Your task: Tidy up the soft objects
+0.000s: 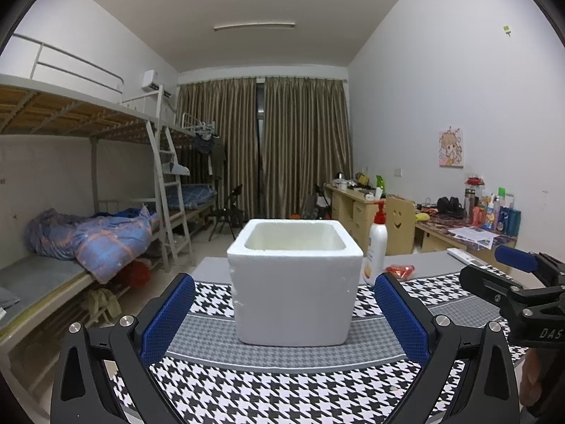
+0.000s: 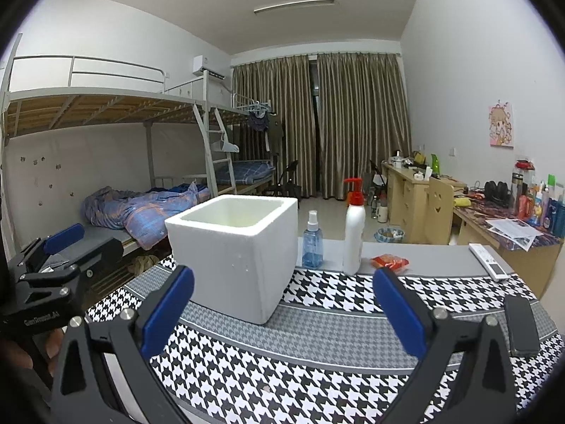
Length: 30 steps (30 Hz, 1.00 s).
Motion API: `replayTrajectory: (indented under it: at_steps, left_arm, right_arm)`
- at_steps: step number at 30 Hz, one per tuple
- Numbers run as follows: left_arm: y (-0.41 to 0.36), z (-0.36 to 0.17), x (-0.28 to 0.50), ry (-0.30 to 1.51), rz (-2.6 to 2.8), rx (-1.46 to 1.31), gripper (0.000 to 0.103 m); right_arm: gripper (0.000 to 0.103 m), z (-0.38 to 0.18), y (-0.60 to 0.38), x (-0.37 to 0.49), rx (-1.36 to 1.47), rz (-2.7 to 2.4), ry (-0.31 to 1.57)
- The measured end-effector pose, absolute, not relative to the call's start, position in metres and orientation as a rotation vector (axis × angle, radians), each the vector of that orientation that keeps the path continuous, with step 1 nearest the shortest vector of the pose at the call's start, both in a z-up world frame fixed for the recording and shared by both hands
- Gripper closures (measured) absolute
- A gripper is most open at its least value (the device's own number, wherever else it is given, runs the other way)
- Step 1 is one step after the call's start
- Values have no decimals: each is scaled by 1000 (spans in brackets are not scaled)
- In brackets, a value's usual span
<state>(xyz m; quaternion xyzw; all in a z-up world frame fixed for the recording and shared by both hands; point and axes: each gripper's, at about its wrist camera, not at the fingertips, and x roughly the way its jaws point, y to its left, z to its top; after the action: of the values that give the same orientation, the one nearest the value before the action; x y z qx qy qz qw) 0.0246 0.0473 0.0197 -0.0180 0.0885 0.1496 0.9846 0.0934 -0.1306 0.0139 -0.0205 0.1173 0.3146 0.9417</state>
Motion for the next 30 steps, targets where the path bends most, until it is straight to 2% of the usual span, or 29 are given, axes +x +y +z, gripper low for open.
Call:
replayTrajectory:
  at_steps: [30]
  left_arm:
    - [38,-2,9,196,270,-43,1]
  right_arm:
    - [1,-9,-145,76,-26,625,243]
